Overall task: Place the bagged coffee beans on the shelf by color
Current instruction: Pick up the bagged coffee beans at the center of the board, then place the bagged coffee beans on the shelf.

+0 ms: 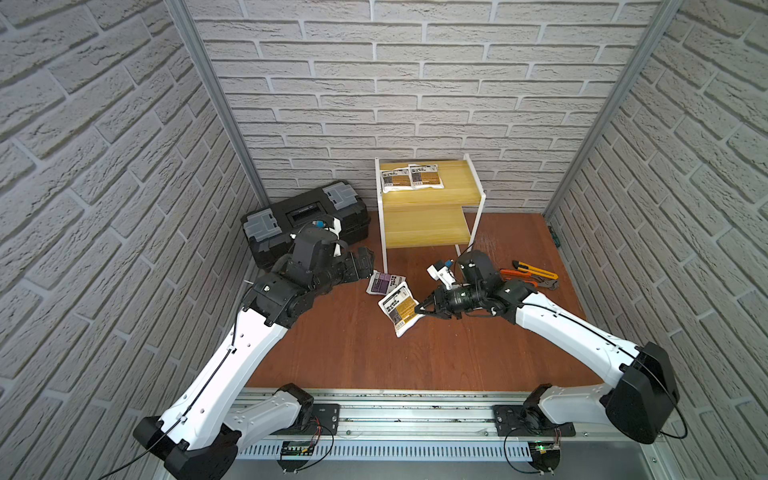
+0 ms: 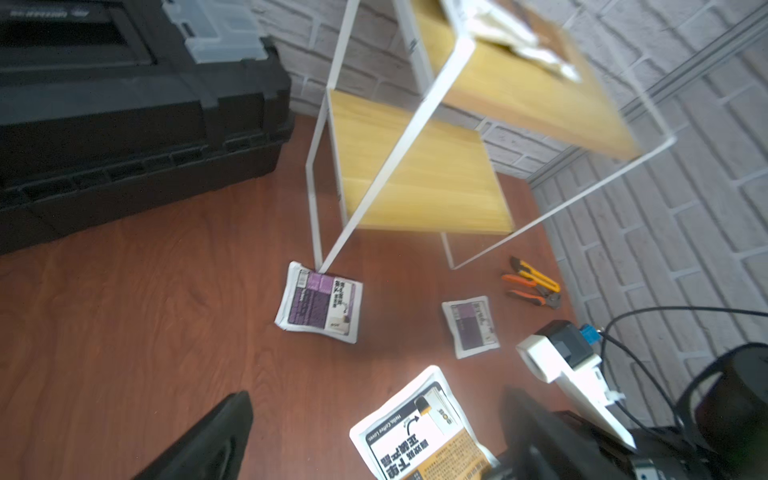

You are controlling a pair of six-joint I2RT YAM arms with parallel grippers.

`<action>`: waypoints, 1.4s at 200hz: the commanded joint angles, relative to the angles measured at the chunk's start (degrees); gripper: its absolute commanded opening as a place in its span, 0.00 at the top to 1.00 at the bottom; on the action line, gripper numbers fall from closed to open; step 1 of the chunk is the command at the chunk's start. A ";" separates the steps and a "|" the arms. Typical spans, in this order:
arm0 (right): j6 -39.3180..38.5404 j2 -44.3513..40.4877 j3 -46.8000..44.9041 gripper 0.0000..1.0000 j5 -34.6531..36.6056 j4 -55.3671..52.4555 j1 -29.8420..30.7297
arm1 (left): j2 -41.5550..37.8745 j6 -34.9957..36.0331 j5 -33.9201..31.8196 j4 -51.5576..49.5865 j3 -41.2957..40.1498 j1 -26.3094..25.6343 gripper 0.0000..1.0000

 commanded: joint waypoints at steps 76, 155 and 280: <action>-4.31 -6.41 17.48 0.94 -1.10 -8.97 -14.65 | 11.36 6.12 12.10 3.03 15.87 -1.92 0.01; -0.64 -1.20 28.14 0.94 0.35 -3.85 -22.98 | 23.56 8.75 16.10 3.40 28.40 -3.13 0.02; -7.35 14.26 53.14 0.92 12.39 -10.41 -29.38 | 36.37 14.13 16.93 -3.10 45.31 1.99 0.02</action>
